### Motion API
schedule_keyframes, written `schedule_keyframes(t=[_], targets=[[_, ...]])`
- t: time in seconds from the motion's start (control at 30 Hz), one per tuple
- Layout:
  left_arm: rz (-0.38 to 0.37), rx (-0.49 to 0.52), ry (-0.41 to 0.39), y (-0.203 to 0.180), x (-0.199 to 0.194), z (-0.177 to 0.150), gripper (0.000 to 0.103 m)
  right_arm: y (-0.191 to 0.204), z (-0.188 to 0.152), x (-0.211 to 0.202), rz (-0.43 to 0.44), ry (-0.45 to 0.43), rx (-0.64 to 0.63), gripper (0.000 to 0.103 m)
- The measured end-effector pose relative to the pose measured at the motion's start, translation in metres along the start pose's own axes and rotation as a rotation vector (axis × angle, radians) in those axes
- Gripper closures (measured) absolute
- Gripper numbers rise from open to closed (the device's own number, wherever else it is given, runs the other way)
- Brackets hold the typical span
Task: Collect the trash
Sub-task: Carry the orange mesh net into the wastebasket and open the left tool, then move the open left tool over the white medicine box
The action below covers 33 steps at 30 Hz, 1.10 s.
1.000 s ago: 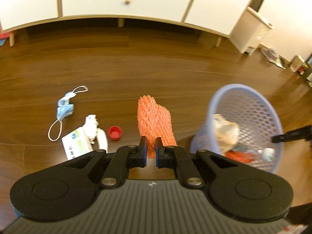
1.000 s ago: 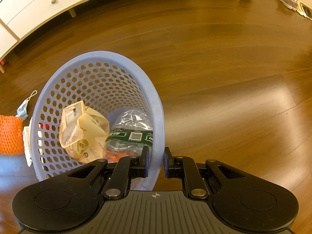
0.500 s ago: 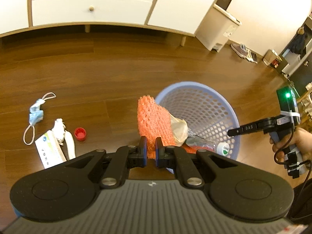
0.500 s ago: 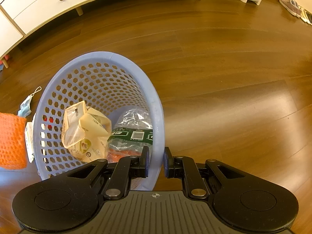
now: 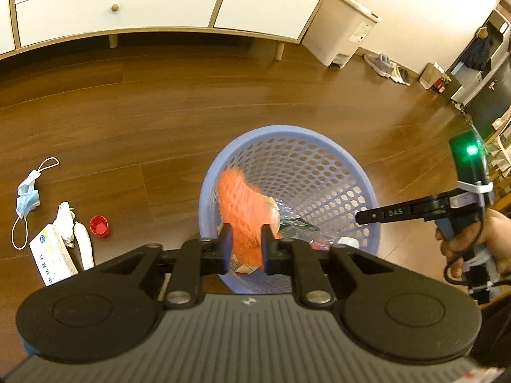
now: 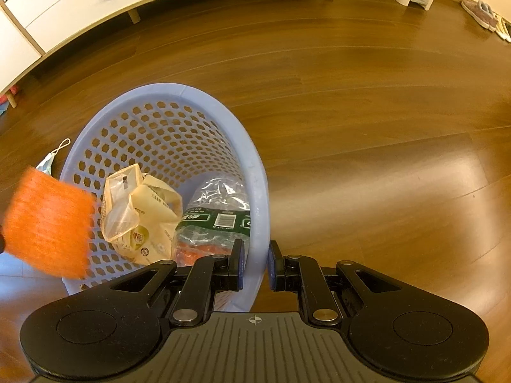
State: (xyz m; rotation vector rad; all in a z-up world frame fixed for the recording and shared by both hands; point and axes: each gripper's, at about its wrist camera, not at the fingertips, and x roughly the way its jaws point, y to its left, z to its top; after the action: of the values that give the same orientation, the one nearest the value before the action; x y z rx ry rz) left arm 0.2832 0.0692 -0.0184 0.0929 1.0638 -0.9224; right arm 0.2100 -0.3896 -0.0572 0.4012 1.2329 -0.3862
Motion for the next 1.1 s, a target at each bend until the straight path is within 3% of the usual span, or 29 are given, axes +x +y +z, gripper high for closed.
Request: schedule_keyframes(t=[0.13, 0.63, 0.77, 0.93, 1.0, 1.1], targets=[[0.015, 0.023, -0.007, -0.002, 0.001, 0.001, 0.078, 0.0, -0.001, -0.001, 0.006, -0.001, -0.006, 0.092], [0.157, -0.013, -0.024, 0.045, -0.014, -0.009, 0.078, -0.002, -0.002, 0.008, -0.014, 0.017, 0.025, 0.092], [0.191, -0.031, -0.034, 0.058, -0.021, -0.009, 0.078, -0.005, -0.001, 0.014, 0.025, 0.035, 0.046, 0.092], [0.267, -0.094, -0.039, 0.083, -0.031, -0.01, 0.078, -0.065, 0.0, 0.044, 0.148, 0.142, 0.361, 0.094], [0.284, -0.128, -0.045, 0.094, -0.036, -0.011, 0.078, -0.093, -0.004, 0.054, 0.151, 0.181, 0.489, 0.094], [0.3, -0.151, -0.052, 0.105, -0.041, -0.012, 0.078, -0.115, -0.016, 0.063, 0.16, 0.216, 0.573, 0.093]])
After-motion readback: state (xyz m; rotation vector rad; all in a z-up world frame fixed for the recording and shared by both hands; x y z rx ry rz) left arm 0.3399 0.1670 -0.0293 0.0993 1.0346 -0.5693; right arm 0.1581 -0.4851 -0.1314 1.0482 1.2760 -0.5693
